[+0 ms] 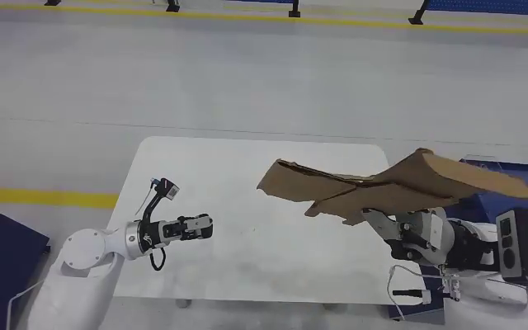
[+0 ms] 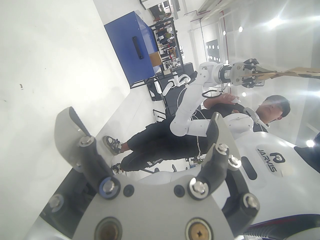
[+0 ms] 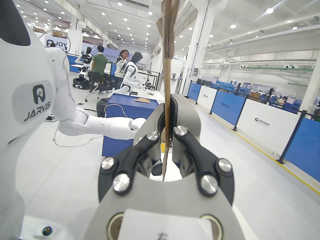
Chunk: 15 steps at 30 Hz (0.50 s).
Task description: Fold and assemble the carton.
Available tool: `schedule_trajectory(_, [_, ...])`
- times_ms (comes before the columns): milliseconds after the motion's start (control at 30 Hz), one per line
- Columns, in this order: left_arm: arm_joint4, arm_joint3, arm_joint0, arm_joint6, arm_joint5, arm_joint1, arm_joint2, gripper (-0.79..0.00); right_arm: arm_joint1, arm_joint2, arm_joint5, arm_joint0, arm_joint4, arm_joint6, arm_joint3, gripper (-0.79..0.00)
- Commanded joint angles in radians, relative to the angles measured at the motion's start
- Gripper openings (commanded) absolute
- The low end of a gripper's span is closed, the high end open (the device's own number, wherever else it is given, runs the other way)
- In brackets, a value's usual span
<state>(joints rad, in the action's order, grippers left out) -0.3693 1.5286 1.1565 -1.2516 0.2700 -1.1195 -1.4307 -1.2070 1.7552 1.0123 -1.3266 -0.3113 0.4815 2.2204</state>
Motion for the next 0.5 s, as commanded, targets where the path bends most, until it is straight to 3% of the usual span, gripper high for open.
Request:
schedule_trajectory(0, [0.000,0.000,0.000,0.000,0.000,0.000,0.000,0.000,0.000,0.000,0.000,0.000,-0.004,0.000,0.000,-0.785])
schedule_trajectory(267, [0.000,0.000,0.000,0.000,0.000,0.000,0.000,0.000,0.002,0.004,0.000,0.005,-0.033,0.010,0.011,-0.785])
schedule_trajectory(367, [0.000,0.000,0.000,0.000,0.000,0.000,0.000,0.000,0.012,0.053,0.000,0.094,-0.309,0.011,0.110,-0.785])
schedule_trajectory(467, [0.000,0.000,0.000,0.000,0.000,0.000,0.000,0.000,0.029,0.037,0.000,0.142,-0.591,-0.155,0.120,-0.785])
